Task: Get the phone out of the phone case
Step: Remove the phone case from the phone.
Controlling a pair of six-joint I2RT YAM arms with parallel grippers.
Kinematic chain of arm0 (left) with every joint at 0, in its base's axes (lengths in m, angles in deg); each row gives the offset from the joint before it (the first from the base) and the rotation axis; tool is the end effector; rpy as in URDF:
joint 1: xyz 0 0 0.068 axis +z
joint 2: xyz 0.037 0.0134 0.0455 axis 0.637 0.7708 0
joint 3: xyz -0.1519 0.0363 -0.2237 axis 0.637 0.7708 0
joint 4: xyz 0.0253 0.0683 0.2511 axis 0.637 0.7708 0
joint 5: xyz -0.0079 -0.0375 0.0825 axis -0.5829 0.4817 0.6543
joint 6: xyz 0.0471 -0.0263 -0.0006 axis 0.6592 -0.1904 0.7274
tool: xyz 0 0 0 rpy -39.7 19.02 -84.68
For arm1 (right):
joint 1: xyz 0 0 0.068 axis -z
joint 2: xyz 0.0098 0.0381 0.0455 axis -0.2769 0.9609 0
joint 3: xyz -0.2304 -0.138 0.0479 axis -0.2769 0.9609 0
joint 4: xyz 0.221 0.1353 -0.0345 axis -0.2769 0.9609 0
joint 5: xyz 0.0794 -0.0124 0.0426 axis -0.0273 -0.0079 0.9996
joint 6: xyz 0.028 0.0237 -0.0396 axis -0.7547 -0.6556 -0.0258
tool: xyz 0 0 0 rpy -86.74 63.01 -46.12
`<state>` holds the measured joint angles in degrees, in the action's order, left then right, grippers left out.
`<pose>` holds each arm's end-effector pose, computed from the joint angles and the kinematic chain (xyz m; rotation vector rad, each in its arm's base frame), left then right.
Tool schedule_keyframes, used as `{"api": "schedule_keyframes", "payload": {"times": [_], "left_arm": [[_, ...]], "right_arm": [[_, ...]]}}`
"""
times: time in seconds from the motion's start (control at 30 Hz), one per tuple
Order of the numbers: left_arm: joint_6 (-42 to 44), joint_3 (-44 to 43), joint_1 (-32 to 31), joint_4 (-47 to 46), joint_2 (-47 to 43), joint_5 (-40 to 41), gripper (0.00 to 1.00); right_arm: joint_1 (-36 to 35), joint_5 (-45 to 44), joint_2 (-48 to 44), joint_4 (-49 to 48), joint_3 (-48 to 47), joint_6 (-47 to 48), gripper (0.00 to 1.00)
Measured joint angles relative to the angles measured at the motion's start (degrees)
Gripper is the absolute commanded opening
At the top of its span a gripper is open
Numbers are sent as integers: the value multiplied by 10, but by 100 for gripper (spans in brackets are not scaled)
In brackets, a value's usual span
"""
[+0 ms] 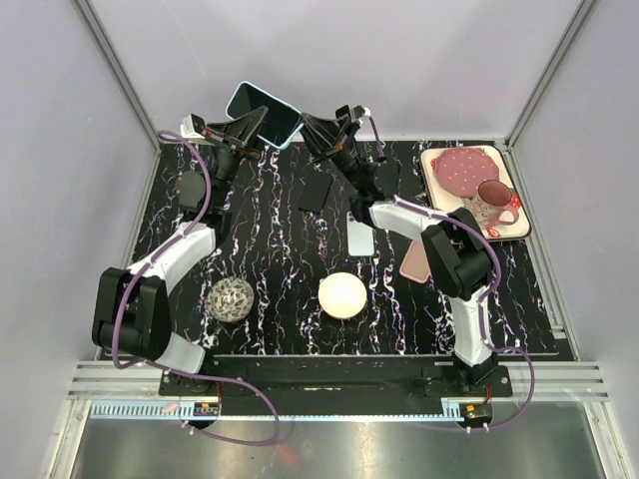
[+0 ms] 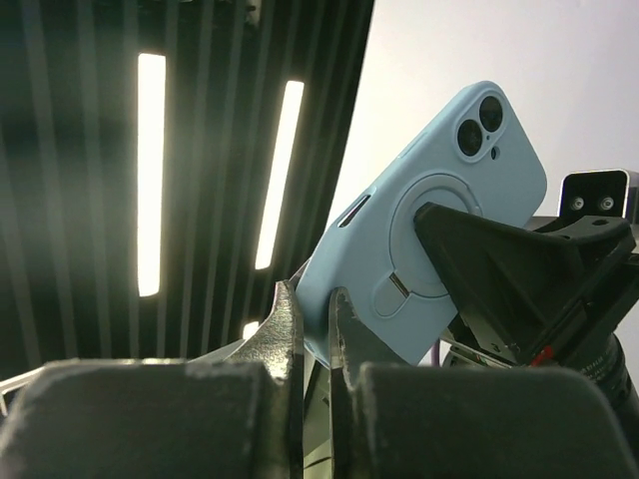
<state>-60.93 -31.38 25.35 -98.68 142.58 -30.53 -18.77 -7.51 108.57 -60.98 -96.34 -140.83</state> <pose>0.3131 -0.0887 0.3726 -0.6006 0.9976 -2.0091 0.3664 0.2681 0.3409 0.2957 0.9759 2.5510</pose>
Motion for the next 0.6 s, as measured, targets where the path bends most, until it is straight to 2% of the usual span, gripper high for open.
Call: {"api": "schedule_keyframes", "payload": {"times": [0.43,0.5,0.6], "left_arm": [[0,-33,-11,5,-16,-9,0],[0,-33,-11,6,-16,-14,0],[2,-33,-11,19,-16,-48,0]], "right_arm": [[-6,-1,4,-30,-25,-13,0],[-3,11,0,-31,-16,-15,0],[12,40,-40,-19,48,-19,0]]}}
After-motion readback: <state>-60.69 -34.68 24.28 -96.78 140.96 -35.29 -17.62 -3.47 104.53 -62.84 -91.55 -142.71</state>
